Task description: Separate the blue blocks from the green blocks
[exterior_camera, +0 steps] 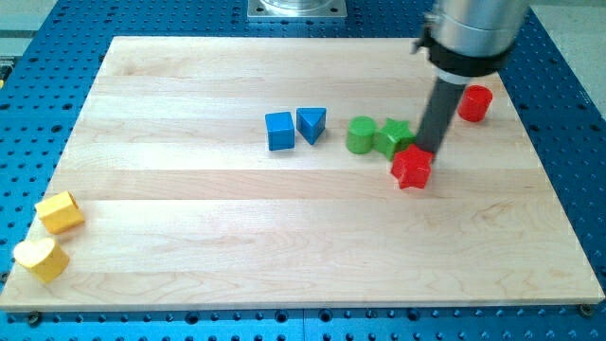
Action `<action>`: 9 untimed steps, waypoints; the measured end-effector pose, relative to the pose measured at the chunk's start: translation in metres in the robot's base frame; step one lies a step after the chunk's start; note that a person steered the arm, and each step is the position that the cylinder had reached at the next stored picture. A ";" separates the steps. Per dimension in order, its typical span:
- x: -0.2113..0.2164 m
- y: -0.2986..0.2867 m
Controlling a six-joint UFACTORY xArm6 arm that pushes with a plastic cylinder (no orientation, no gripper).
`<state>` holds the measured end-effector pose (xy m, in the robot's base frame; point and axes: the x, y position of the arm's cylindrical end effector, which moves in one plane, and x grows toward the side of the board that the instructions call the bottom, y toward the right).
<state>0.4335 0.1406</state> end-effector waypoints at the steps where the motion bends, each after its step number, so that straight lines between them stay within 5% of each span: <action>1: -0.008 -0.008; 4: -0.008 -0.153; 5: -0.001 -0.114; 6: -0.054 -0.085; 9: -0.067 -0.072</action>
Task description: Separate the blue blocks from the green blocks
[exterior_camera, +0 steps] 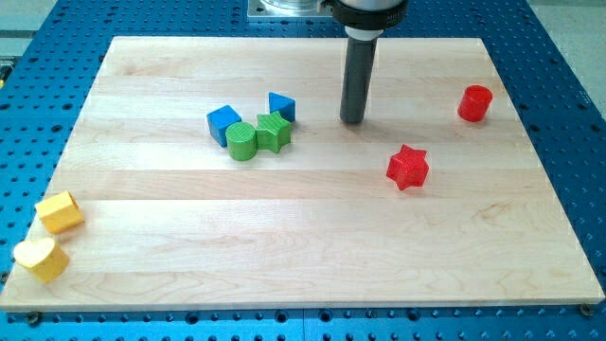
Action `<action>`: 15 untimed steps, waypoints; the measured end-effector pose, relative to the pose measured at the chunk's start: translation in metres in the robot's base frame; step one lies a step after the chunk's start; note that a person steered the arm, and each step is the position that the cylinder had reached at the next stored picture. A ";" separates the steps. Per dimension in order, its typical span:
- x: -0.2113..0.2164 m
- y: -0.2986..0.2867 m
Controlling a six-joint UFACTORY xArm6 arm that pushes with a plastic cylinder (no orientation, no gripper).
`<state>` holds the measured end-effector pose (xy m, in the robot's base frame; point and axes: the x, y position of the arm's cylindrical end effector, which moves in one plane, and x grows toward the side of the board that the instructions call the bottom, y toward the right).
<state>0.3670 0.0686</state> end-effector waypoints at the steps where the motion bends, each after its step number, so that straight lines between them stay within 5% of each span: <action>1: 0.000 -0.020; 7: -0.022 -0.022; 10: -0.040 -0.116; 11: -0.032 -0.218; 12: 0.031 -0.287; 14: 0.038 -0.166; 15: -0.003 -0.137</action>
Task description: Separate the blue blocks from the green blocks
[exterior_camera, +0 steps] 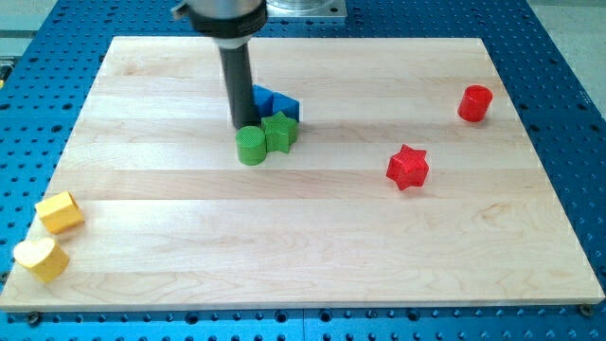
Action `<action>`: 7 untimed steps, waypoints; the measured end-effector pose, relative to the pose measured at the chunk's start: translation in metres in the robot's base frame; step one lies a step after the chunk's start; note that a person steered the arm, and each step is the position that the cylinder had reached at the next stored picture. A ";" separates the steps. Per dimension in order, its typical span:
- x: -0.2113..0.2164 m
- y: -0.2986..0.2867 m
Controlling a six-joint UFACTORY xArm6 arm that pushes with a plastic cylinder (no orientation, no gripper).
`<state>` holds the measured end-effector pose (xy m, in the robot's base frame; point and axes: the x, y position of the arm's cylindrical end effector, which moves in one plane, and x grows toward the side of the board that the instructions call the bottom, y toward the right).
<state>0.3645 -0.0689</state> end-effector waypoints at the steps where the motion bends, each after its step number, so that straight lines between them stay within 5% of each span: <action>1: -0.009 -0.030; 2: -0.031 -0.052; 3: -0.040 -0.011; 5: 0.026 0.014; 7: 0.011 0.039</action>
